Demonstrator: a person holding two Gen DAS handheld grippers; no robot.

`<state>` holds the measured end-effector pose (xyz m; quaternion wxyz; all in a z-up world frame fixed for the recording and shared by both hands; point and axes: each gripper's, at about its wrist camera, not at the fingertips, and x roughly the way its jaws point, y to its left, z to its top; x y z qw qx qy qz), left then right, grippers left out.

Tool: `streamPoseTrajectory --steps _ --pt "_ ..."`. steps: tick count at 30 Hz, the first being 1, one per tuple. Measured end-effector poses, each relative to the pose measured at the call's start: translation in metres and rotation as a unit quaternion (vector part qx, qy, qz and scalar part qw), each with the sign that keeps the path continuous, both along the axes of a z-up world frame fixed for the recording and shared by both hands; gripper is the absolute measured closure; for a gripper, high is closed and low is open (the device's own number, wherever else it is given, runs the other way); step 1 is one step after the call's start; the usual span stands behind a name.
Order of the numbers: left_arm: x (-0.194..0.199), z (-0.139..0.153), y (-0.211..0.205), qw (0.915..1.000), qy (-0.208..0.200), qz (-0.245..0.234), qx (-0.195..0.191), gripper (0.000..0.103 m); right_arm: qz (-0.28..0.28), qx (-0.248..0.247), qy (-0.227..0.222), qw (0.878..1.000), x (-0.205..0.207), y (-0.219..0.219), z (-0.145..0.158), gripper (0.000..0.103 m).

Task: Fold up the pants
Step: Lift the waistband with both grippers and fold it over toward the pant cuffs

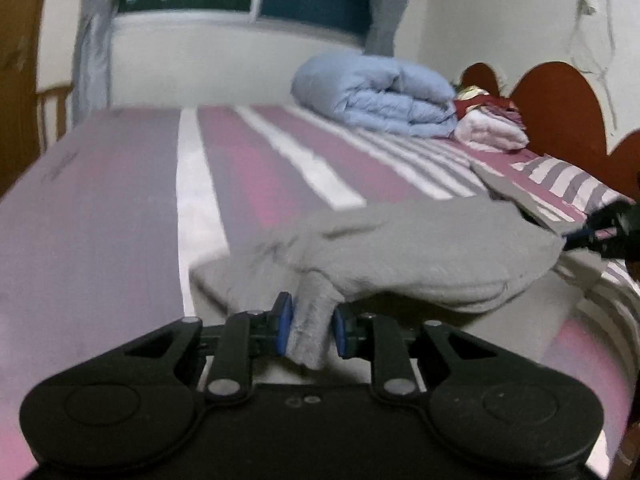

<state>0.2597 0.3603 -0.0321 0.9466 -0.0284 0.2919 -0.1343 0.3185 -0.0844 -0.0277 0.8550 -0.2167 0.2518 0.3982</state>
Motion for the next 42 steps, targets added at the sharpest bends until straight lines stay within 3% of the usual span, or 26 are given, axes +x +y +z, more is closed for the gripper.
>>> streamPoseTrajectory --steps 2,5,6,8,9,10,13,17,20,22,26,28,29,31,32,33,34,36,39,41,42 --pt "-0.01 -0.011 -0.003 0.9992 0.021 0.033 0.003 0.074 -0.02 -0.009 -0.001 1.0 -0.014 -0.001 -0.016 0.096" --pt "-0.03 -0.014 -0.003 0.995 0.016 0.096 -0.024 0.068 -0.066 0.029 0.003 0.997 -0.025 -0.014 -0.02 0.096" --pt "-0.036 -0.013 -0.003 0.9916 0.012 0.122 -0.039 0.058 -0.08 0.046 0.01 0.996 -0.026 -0.018 -0.018 0.09" --pt "-0.049 -0.01 -0.005 0.9828 0.001 0.173 -0.065 0.043 -0.114 0.083 0.019 0.99 -0.03 -0.029 -0.013 0.066" --pt "-0.056 -0.008 -0.007 0.9765 -0.007 0.197 -0.087 0.043 -0.128 0.101 0.017 0.986 -0.034 -0.032 -0.009 0.041" --pt "-0.061 -0.007 -0.007 0.9714 -0.013 0.207 -0.116 0.043 -0.138 0.123 0.013 0.983 -0.038 -0.036 -0.006 0.034" --pt "-0.063 -0.009 -0.01 0.9509 -0.01 0.225 -0.213 0.045 -0.173 0.169 0.031 0.97 -0.036 -0.041 0.002 0.034" --pt "-0.046 -0.022 -0.008 0.9132 0.01 0.236 -0.332 0.048 -0.223 0.21 0.075 0.949 -0.018 -0.047 0.007 0.035" --pt "-0.032 -0.035 -0.003 0.8847 0.021 0.243 -0.397 0.048 -0.265 0.244 0.123 0.925 -0.007 -0.055 0.002 0.035" --pt "-0.021 -0.044 0.001 0.8703 0.036 0.252 -0.422 0.05 -0.283 0.261 0.15 0.91 -0.001 -0.062 -0.001 0.035" --pt "-0.014 -0.056 0.004 0.8631 0.05 0.264 -0.427 0.052 -0.299 0.278 0.18 0.895 0.008 -0.062 -0.008 0.035" --pt "-0.016 -0.063 0.009 0.8511 0.046 0.277 -0.444 0.052 -0.304 0.28 0.192 0.89 0.016 -0.058 -0.011 0.035" --pt "-0.017 -0.065 0.013 0.8435 0.041 0.285 -0.454 0.052 -0.307 0.281 0.198 0.887 0.02 -0.056 -0.013 0.038" --pt "-0.013 -0.069 0.019 0.8314 0.033 0.297 -0.468 0.056 -0.312 0.282 0.221 0.88 0.033 -0.052 -0.022 0.075" --pt "-0.012 -0.068 0.022 0.8319 0.036 0.301 -0.465 0.063 -0.317 0.281 0.229 0.876 0.038 -0.051 -0.026 0.083" --pt "-0.006 -0.066 0.024 0.8374 0.047 0.307 -0.449 0.079 -0.32 0.283 0.238 0.872 0.044 -0.051 -0.029 0.095" --pt "0.001 -0.063 0.024 0.8446 0.057 0.311 -0.432 0.08 -0.321 0.285 0.243 0.87 0.048 -0.051 -0.03 0.096" --pt "0.013 -0.049 0.022 0.8715 0.058 0.289 -0.392 0.085 -0.313 0.286 0.239 0.874 0.051 -0.052 -0.026 0.097" --pt "0.025 -0.005 0.017 0.9213 -0.004 0.212 -0.326 0.086 -0.285 0.316 0.194 0.884 0.039 -0.06 -0.001 0.098" --pt "0.024 0.025 0.011 0.9456 -0.053 0.154 -0.281 0.086 -0.265 0.345 0.149 0.888 0.021 -0.069 0.023 0.097" --pt "0.022 0.033 0.011 0.9537 -0.06 0.134 -0.262 0.086 -0.26 0.352 0.133 0.889 0.011 -0.074 0.029 0.098"
